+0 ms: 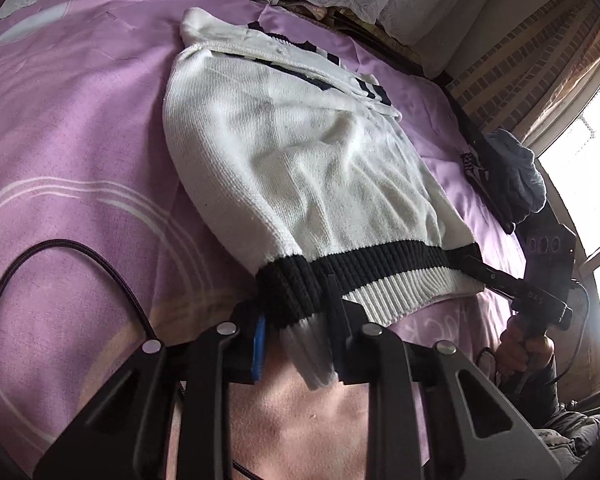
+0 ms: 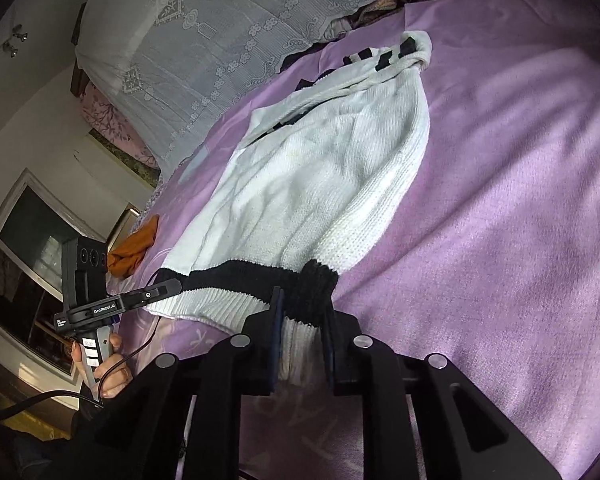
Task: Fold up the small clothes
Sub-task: 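Grasp the ribbed hem with the right gripper and lift it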
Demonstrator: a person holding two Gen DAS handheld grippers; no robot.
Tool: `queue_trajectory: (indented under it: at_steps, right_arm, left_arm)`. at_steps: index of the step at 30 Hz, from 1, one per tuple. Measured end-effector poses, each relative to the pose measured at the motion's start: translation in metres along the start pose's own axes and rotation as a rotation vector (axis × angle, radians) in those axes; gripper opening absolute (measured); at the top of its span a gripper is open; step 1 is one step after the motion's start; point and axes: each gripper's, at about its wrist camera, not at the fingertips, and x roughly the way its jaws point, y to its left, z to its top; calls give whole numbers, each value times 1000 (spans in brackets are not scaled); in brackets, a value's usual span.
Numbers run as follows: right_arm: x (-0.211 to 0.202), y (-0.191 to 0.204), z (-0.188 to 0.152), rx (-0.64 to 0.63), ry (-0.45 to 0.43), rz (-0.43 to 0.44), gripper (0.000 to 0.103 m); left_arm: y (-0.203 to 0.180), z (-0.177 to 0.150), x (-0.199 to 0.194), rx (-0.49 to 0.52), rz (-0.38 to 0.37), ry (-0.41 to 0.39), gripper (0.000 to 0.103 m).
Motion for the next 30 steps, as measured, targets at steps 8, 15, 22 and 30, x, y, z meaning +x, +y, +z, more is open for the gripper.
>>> queue_trajectory:
  at_steps: [8,15,22,30]
  right_arm:
    - [-10,9,22,-40,-69,13,16]
    - [-3,14,58,-66,-147,2,15]
    - [22,-6,109,-12,-176,-14,15]
    - [59,-29,175,49,-195,-41,15]
  left_arm:
    - [3,35,-14,-19,-9,-60,17]
    - [-9,82,-2,32,48,-85,14]
    - [-6,137,23,29,115,-113,13]
    - [4,190,51,25,218,-150,13]
